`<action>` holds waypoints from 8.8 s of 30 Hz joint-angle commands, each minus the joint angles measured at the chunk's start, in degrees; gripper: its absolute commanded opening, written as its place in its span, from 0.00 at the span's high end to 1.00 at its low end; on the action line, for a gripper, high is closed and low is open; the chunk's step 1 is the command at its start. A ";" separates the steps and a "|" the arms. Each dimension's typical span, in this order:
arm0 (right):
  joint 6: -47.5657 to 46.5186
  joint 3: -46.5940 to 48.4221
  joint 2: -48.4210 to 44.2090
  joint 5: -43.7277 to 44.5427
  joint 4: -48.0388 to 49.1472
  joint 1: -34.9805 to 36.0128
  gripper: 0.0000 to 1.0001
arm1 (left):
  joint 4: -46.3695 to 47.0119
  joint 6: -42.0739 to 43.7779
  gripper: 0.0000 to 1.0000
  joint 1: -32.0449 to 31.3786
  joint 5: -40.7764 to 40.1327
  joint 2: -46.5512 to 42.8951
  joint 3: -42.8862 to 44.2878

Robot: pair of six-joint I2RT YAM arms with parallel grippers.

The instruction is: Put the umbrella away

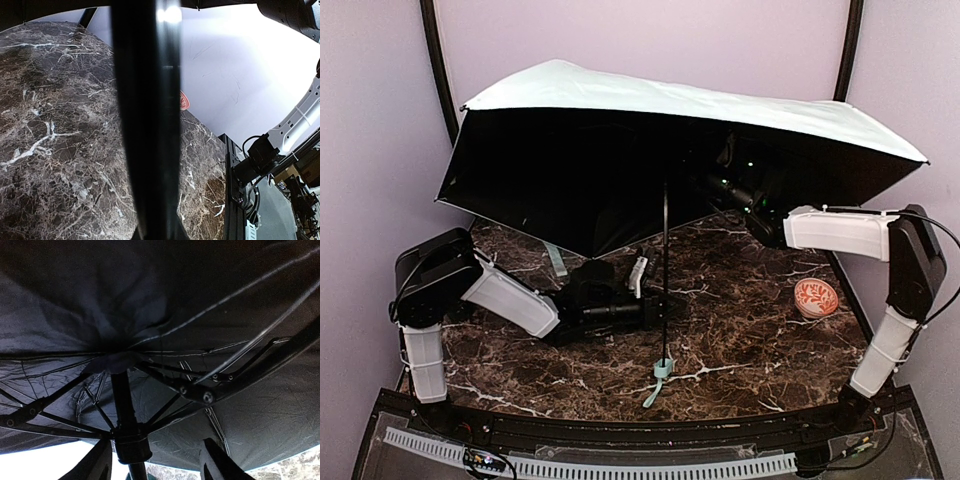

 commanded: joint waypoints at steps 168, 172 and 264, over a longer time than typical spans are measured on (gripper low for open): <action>-54.00 11.81 -20.99 2.74 -70.28 2.60 1.00 | -64.10 26.38 0.21 10.19 -38.67 -55.31 3.73; -58.59 13.44 -25.16 2.02 -74.49 2.53 1.00 | -64.12 26.40 0.20 10.37 -40.77 -56.27 4.36; -75.69 7.20 -21.88 -33.78 -77.69 5.74 1.00 | -28.18 22.46 0.31 7.75 -9.89 -35.38 -6.94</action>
